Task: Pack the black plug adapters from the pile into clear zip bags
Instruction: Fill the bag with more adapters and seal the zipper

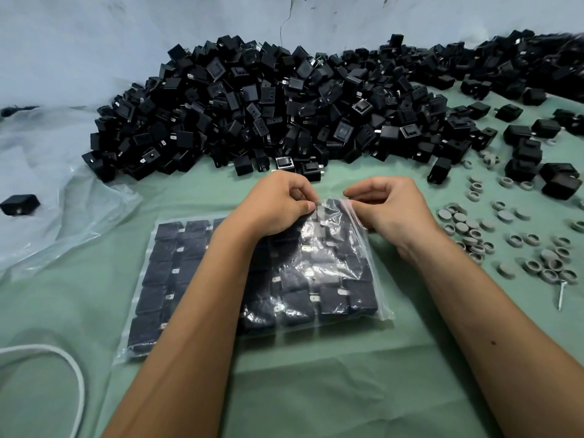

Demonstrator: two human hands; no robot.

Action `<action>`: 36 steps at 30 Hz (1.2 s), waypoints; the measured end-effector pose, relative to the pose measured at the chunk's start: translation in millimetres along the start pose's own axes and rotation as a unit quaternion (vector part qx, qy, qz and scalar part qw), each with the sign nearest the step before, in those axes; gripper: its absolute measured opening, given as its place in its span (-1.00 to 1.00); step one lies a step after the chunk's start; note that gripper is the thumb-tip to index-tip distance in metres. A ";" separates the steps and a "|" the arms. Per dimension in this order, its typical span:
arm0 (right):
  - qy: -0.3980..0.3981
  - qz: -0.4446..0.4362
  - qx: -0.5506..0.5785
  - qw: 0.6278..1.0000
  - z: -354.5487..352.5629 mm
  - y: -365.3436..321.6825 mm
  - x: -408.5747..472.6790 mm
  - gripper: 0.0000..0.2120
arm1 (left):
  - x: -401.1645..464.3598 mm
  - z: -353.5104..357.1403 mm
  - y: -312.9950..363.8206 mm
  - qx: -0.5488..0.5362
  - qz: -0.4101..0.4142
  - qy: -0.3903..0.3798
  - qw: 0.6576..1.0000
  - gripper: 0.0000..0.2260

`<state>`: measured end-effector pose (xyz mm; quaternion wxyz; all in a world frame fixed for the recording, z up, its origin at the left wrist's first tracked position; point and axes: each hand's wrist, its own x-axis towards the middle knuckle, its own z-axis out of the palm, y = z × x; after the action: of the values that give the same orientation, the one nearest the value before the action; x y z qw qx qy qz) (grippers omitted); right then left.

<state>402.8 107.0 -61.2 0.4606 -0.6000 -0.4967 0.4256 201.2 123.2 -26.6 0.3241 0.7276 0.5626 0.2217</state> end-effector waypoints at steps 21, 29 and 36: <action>0.067 -0.084 -0.085 0.991 9.6 -3.0 -12.9 -0.75 | 4.2 2.1 -1.6 0.015 0.015 0.024 0.999 -0.89; 0.107 -0.054 -0.100 0.988 4.6 -4.4 -9.6 -0.87 | 4.9 8.5 3.5 0.052 0.009 0.032 0.998 -0.91; 0.061 -0.034 -0.096 0.993 -0.8 -3.3 -7.4 -0.91 | 4.2 7.9 4.7 0.053 0.010 0.033 0.998 -0.92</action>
<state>401.8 99.9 -57.4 0.4445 -0.6489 -0.5263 0.3230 210.9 124.8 -28.9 0.2637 0.7418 0.5765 0.2188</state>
